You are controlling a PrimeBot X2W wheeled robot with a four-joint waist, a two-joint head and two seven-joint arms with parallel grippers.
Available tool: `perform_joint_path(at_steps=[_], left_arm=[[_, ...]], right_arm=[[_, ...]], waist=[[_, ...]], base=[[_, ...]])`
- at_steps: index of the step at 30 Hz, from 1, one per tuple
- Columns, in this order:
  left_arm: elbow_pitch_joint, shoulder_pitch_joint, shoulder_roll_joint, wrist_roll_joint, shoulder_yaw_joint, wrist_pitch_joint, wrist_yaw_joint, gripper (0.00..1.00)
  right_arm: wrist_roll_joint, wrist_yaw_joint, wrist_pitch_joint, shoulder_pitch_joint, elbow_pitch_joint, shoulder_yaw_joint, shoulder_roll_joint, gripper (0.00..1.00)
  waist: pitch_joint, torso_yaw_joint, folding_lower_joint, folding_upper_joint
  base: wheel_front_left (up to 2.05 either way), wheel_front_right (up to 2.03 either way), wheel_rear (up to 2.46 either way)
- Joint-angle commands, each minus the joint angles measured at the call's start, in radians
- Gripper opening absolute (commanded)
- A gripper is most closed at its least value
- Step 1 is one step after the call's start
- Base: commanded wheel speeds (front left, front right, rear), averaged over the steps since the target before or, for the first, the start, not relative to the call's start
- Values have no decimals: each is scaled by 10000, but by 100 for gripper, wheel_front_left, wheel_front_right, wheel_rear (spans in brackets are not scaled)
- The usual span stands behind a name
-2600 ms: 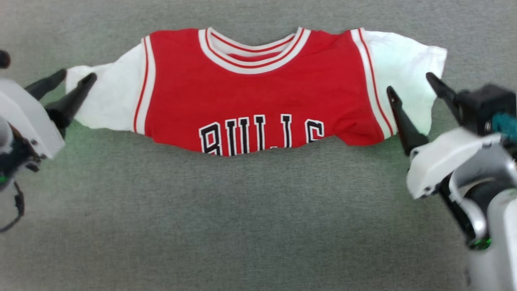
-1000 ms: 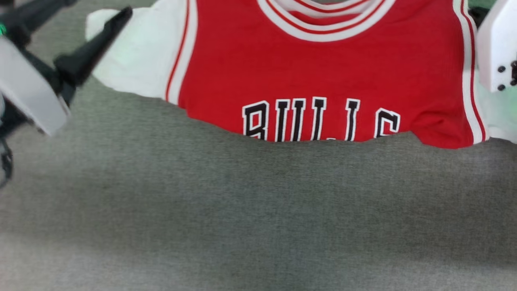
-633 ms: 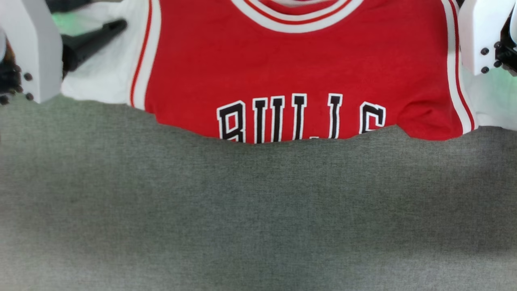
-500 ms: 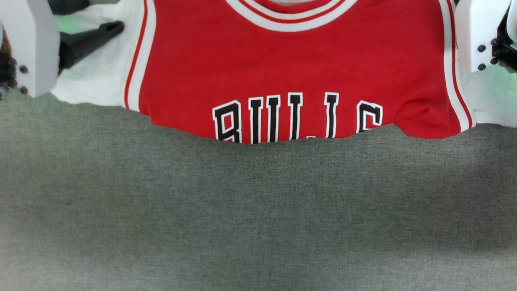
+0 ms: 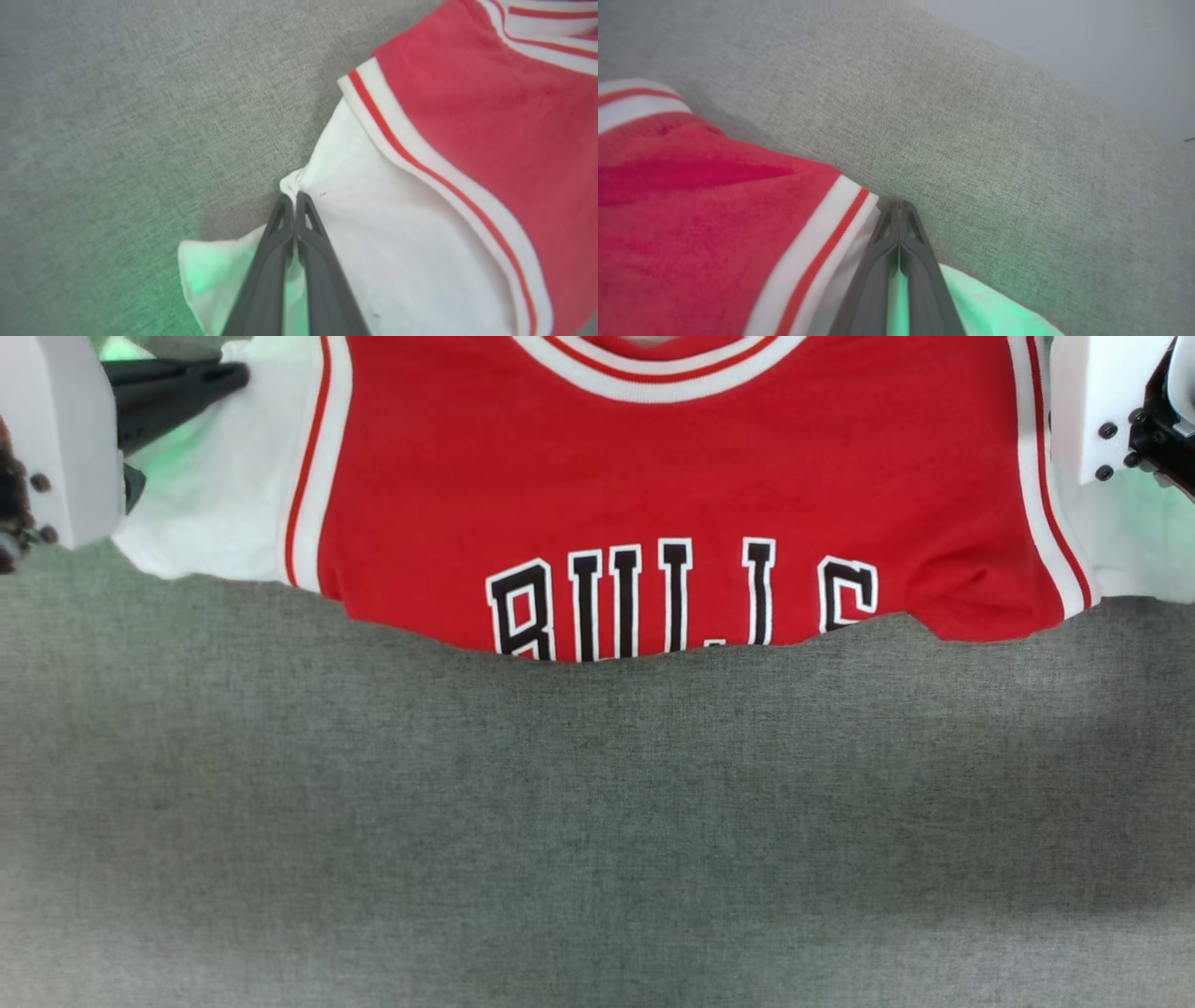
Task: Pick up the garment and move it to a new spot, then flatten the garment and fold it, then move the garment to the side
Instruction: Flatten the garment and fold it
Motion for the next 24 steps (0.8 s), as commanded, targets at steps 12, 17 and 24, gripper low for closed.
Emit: perform_joint_path(at_steps=[12, 17, 24], left_arm=[[1897, -686, -1006, -1089, 1612, -3688, 19, 0], [3979, -2024, -2007, -1134, 2768, -5467, 22, 0], [5181, -4317, -3303, -1392, 4137, -7103, 22, 0]], right_arm=[[-1248, -5, -3248, -1274, 139, -2200, 939, 0], [-2750, -5, -5264, -3069, 787, -4246, 2198, 0], [-4385, -8, -7461, -6161, 1677, -6170, 3092, 0]], waist=[[-293, -25, 0, 0], [-280, -74, 0, 0], [-380, -129, 0, 0]], base=[[0, 0, 0], [0, 0, 0], [0, 0, 0]])
